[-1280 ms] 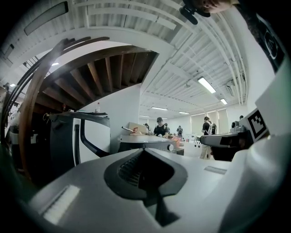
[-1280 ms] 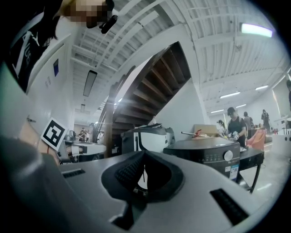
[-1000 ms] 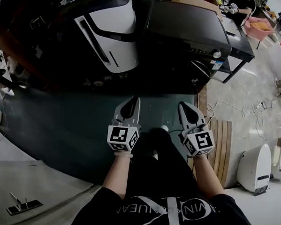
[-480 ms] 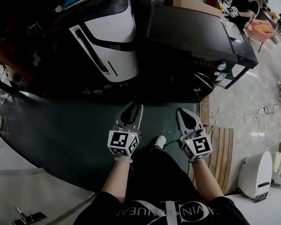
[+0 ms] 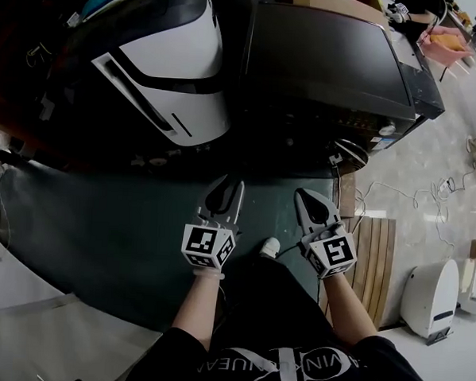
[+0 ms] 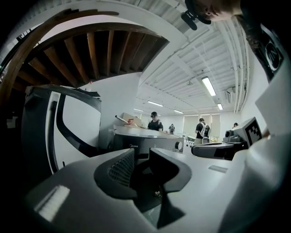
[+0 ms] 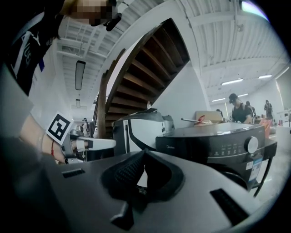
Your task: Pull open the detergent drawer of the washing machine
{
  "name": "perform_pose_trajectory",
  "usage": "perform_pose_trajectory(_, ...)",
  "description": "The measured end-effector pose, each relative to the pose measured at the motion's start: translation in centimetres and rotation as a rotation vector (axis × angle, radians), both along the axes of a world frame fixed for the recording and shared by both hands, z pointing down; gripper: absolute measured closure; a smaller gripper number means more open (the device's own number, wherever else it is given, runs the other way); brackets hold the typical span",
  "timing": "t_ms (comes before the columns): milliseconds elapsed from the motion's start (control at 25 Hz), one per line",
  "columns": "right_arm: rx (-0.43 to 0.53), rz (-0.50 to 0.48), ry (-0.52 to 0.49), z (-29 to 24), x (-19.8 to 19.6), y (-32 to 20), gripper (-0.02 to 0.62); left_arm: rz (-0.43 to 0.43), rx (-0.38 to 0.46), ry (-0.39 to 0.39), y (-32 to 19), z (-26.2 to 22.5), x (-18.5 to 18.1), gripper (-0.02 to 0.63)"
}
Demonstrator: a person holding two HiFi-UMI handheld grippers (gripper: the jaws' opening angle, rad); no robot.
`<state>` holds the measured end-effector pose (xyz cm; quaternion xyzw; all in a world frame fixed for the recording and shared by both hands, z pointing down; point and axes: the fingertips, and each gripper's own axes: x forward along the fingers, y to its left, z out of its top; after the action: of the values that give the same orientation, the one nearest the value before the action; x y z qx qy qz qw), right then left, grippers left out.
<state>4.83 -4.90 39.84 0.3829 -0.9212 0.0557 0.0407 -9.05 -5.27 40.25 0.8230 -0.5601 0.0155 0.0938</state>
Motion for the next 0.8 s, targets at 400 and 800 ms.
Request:
perform_pose_trajectory(400, -0.038, 0.009, 0.007, 3.2, -0.9, -7.1, 0.583, 0.04, -0.061, 0.051, -7.8, 4.0, 0.5, 0.515)
perform_pose_trajectory(800, -0.055, 0.006, 0.026, 7.1, -2.0, -12.4, 0.583, 0.08, -0.087, 0.131, -13.9, 7.5, 1.7, 0.515)
